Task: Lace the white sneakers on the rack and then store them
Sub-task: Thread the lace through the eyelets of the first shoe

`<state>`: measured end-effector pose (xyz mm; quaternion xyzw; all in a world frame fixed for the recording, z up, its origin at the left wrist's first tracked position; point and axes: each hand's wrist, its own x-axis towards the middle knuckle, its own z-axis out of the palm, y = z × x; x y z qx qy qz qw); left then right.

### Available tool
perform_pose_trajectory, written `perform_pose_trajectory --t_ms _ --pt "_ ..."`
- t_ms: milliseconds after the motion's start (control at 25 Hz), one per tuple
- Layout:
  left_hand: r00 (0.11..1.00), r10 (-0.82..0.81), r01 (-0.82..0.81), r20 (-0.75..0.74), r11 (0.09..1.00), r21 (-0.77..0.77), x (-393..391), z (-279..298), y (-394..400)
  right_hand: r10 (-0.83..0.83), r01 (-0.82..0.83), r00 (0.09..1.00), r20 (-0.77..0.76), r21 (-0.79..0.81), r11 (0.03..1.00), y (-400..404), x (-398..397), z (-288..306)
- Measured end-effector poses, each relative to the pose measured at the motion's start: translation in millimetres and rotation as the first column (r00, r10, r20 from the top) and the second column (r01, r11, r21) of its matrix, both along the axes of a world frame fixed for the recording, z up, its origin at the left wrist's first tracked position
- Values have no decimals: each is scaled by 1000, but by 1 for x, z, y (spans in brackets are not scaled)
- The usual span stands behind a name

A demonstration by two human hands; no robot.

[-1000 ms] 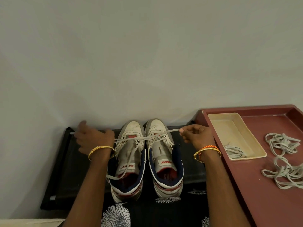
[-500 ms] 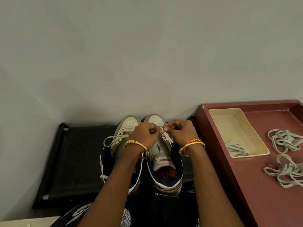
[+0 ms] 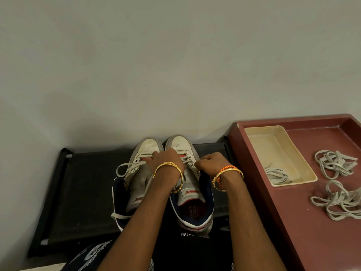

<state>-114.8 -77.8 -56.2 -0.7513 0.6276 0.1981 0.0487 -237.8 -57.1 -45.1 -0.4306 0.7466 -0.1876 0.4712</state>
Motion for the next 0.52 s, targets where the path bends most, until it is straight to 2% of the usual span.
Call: perform_pose_trajectory --t_ms 120,280,520 --pt "999 -33 34 -25 998 62 1 -10 -5 -40 40 999 26 16 999 -2 -3 -3" --pt "998 -52 58 -37 974 220 5 -32 -20 -89 86 993 79 39 996 -1 -5 -2" --pt "992 35 -6 -119 971 240 3 -45 -22 -125 115 983 134 76 990 -2 -6 -1"
